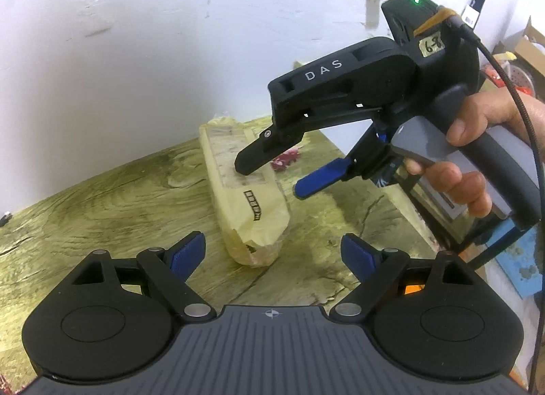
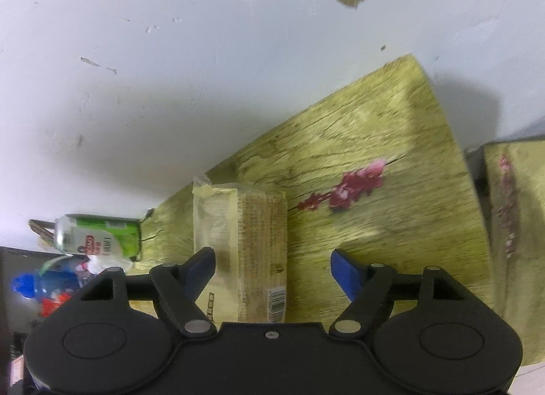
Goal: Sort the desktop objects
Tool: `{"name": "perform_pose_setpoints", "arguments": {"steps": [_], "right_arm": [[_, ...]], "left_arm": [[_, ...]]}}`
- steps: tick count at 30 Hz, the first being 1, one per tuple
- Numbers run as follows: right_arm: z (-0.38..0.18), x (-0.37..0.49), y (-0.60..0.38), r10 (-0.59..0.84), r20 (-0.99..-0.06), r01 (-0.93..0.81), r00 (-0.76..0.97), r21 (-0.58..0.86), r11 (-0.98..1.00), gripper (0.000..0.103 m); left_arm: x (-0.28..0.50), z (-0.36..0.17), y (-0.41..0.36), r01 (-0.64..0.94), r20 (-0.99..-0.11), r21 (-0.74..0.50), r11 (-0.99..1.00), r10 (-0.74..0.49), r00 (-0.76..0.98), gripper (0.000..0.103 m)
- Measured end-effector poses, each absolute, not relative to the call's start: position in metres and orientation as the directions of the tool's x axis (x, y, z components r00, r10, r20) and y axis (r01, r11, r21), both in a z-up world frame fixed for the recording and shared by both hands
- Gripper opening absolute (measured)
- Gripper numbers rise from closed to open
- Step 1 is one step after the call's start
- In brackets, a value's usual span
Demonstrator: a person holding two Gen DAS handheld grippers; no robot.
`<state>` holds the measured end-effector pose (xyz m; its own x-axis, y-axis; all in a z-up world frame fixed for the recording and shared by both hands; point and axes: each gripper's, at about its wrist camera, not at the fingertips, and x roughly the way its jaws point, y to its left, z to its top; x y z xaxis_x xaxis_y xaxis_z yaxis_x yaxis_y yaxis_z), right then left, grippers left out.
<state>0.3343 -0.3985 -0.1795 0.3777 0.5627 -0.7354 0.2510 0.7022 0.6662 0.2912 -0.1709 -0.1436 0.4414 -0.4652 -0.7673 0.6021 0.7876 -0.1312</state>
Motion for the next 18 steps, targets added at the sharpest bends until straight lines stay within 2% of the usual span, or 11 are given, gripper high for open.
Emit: {"name": "perform_pose_setpoints", "arguments": {"steps": [8,13,18], "right_arm": [[-0.165,0.325,-0.404,0.462,-0.797,0.224,0.389,0.568,0.792,0.074],[-0.168,0.32,-0.403,0.365,-0.86,0.209,0.357,0.454,0.866,0.073],[-0.168,0.314,-0.407,0.353,-0.862,0.214,0.364,0.447,0.869,0.072]], "left_arm": [[0.287,-0.145,-0.187,0.634,-0.761,-0.119,0.764,-0.481,0.436,0.088],[0.282,-0.143,-0.197,0.656,-0.757,-0.089,0.749,-0.479,0.445,0.089],[0.276,-0.143,-0.204,0.689,-0.754,-0.06,0.722,-0.485,0.443,0.089]]}}
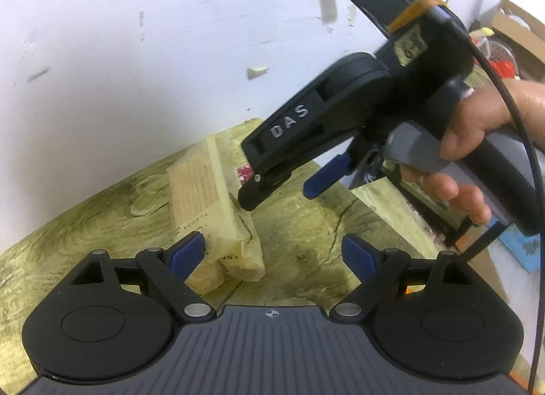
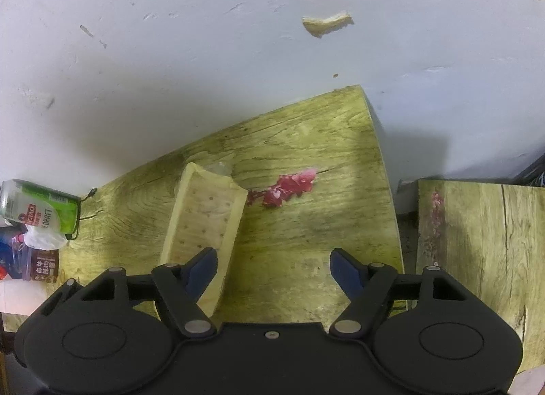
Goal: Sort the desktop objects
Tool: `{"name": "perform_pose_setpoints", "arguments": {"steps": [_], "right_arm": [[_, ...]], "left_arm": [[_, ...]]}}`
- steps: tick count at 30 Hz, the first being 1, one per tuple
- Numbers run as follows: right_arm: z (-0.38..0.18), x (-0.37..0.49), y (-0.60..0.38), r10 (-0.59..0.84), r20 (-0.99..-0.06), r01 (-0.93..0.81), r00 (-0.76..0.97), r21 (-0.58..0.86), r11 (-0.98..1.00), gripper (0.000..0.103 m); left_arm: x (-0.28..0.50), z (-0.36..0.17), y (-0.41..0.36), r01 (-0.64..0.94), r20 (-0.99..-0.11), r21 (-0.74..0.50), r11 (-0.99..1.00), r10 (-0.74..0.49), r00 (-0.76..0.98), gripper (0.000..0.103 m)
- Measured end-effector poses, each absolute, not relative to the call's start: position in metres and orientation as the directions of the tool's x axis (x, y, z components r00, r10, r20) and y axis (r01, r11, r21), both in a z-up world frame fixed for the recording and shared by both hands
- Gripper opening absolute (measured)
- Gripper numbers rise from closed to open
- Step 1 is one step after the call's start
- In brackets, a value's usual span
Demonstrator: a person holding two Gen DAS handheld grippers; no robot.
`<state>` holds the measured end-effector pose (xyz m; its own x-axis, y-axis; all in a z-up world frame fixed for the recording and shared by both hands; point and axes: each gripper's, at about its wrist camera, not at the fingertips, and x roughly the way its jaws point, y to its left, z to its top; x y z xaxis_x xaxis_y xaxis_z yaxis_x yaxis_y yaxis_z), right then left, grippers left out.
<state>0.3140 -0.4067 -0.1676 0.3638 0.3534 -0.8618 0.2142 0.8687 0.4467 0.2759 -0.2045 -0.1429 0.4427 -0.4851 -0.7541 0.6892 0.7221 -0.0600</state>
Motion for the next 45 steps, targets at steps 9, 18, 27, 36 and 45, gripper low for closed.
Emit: {"name": "perform_pose_setpoints", "arguments": {"steps": [9,18,27,36,45], "right_arm": [[-0.169,0.31,-0.409,0.312,-0.882,0.248,0.354,0.41,0.878,0.072],[-0.16,0.307,-0.425,0.354,-0.848,0.31,0.393,0.485,0.817,0.072],[-0.163,0.34,-0.404,0.469,-0.813,0.327,0.346,0.573,0.751,0.076],[-0.164,0.36,-0.375,0.482,-0.831,0.285,0.276,0.55,0.785,0.077],[-0.173,0.376,-0.356,0.423,-0.886,0.258,0.188,0.461,0.849,0.077]], "left_arm": [[0.266,-0.141,-0.205,0.717,-0.752,-0.07,0.694,-0.508,0.419,0.089],[0.286,-0.134,-0.189,0.616,-0.727,-0.151,0.773,-0.509,0.461,0.089],[0.3,-0.153,-0.195,0.585,-0.769,-0.21,0.783,-0.502,0.397,0.089],[0.305,-0.151,-0.185,0.542,-0.757,-0.273,0.795,-0.525,0.389,0.085],[0.323,-0.164,-0.185,0.455,-0.789,-0.307,0.836,-0.491,0.37,0.076]]}}
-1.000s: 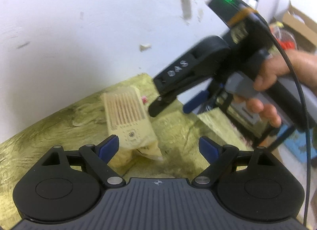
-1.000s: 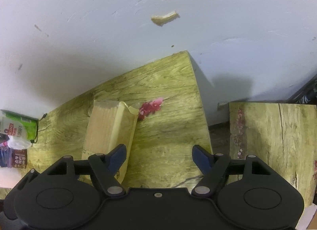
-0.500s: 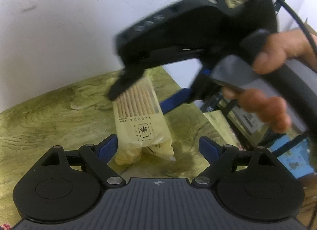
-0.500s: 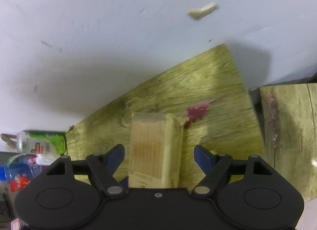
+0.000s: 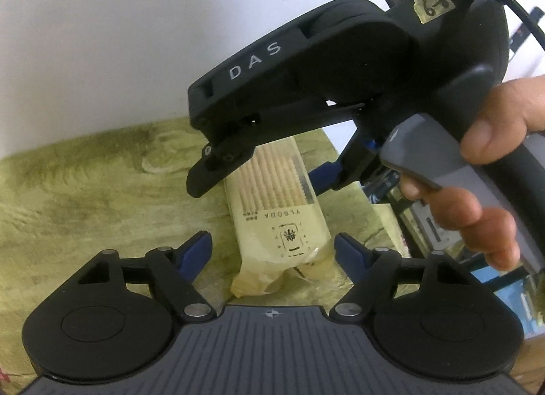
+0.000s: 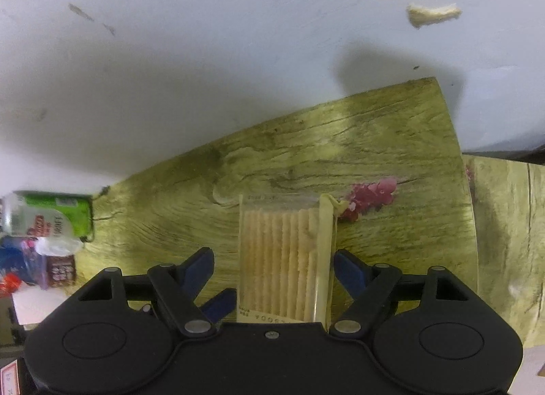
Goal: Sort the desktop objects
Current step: 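Lift the wafer pack with the right tool toward the orange tray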
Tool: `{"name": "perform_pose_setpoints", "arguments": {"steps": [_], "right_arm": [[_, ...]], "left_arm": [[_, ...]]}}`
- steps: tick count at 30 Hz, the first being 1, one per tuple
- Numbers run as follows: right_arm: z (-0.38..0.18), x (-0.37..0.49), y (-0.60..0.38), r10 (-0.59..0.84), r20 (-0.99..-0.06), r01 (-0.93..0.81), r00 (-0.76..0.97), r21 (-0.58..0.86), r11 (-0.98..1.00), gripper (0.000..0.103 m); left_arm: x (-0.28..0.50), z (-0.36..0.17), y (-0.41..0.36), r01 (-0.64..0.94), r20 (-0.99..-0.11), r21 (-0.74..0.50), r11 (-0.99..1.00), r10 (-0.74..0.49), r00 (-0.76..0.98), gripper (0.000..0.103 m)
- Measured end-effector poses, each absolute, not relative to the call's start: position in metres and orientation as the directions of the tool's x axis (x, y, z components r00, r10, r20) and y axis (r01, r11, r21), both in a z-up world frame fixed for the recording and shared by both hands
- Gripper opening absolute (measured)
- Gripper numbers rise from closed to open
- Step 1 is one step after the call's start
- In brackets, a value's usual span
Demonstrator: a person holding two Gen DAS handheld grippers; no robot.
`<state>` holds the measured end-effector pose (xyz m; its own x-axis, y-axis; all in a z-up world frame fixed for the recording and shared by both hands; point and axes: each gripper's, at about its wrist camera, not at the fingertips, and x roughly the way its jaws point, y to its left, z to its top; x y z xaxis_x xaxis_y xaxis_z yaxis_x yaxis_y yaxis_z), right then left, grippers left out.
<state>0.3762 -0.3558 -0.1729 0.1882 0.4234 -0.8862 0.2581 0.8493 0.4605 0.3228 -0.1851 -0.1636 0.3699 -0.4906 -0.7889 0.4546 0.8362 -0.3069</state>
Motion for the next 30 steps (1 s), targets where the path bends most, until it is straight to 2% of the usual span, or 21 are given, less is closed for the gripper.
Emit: {"name": "perform_pose_setpoints", "arguments": {"steps": [3,5,6,17,30], "right_arm": [[-0.172,0.377,-0.352,0.412,-0.892,0.241,0.187,0.448,0.861,0.071],[-0.171,0.377,-0.35,0.412,-0.892,0.237,0.185,0.448,0.862,0.061],[-0.171,0.376,-0.35,0.411,-0.892,0.236,0.187,0.447,0.863,0.06],[-0.163,0.372,-0.353,0.428,-0.88,0.232,0.206,0.469,0.852,0.058],[-0.111,0.344,-0.35,0.455,-0.853,0.175,0.256,0.503,0.846,0.058]], "left_arm": [[0.323,-0.166,-0.185,0.446,-0.791,-0.324,0.834,-0.498,0.356,0.064],[0.324,-0.167,-0.185,0.441,-0.793,-0.335,0.833,-0.502,0.346,0.063],[0.324,-0.167,-0.184,0.439,-0.792,-0.34,0.832,-0.505,0.344,0.063],[0.328,-0.155,-0.175,0.448,-0.788,-0.333,0.83,-0.506,0.351,0.061],[0.301,-0.114,-0.172,0.46,-0.766,-0.301,0.836,-0.499,0.405,0.061]]}}
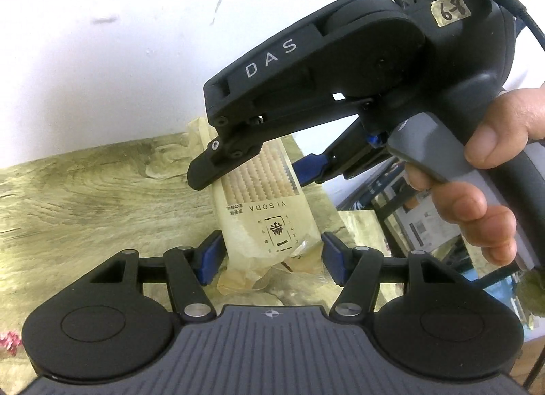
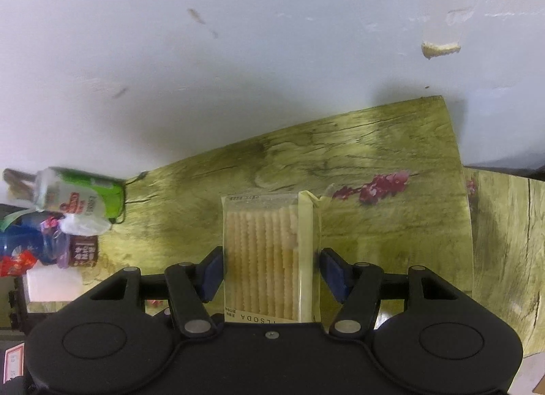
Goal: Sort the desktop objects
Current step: 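Lift the wafer pack with the right tool toward the orange tray, then lower the wafer pack into the orange tray beside the walnut packs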
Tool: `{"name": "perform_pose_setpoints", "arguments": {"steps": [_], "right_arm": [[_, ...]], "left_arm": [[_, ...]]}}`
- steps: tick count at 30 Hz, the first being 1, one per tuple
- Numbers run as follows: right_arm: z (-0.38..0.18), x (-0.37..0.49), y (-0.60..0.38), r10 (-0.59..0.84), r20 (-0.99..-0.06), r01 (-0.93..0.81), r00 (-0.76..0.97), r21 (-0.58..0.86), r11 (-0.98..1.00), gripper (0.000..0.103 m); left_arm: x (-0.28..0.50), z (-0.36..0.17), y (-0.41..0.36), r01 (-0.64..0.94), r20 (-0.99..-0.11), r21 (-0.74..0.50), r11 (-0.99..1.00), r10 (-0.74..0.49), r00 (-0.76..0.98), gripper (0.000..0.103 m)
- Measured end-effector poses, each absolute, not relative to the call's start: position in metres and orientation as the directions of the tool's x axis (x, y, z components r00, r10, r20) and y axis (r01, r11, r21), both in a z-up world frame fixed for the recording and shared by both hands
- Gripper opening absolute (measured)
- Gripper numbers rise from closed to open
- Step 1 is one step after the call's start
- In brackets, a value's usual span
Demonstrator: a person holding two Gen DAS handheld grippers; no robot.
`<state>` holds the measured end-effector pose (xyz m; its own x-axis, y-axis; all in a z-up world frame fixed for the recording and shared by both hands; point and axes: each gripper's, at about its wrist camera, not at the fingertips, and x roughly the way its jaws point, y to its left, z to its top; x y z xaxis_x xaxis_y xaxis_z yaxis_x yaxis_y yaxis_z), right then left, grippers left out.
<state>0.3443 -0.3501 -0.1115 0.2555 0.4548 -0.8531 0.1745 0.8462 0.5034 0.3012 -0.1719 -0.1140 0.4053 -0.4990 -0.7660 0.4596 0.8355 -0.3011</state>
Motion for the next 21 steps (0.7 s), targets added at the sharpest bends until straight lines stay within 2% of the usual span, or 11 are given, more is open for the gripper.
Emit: {"name": "perform_pose_setpoints", "arguments": {"steps": [21], "right_arm": [[-0.056,0.255,-0.323,0.498,-0.829,0.056,0.255,0.526,0.848,0.059]], "left_arm": [[0.192,-0.078,-0.163,0.421,-0.766,-0.266,0.867,-0.455,0.453,0.062]]}}
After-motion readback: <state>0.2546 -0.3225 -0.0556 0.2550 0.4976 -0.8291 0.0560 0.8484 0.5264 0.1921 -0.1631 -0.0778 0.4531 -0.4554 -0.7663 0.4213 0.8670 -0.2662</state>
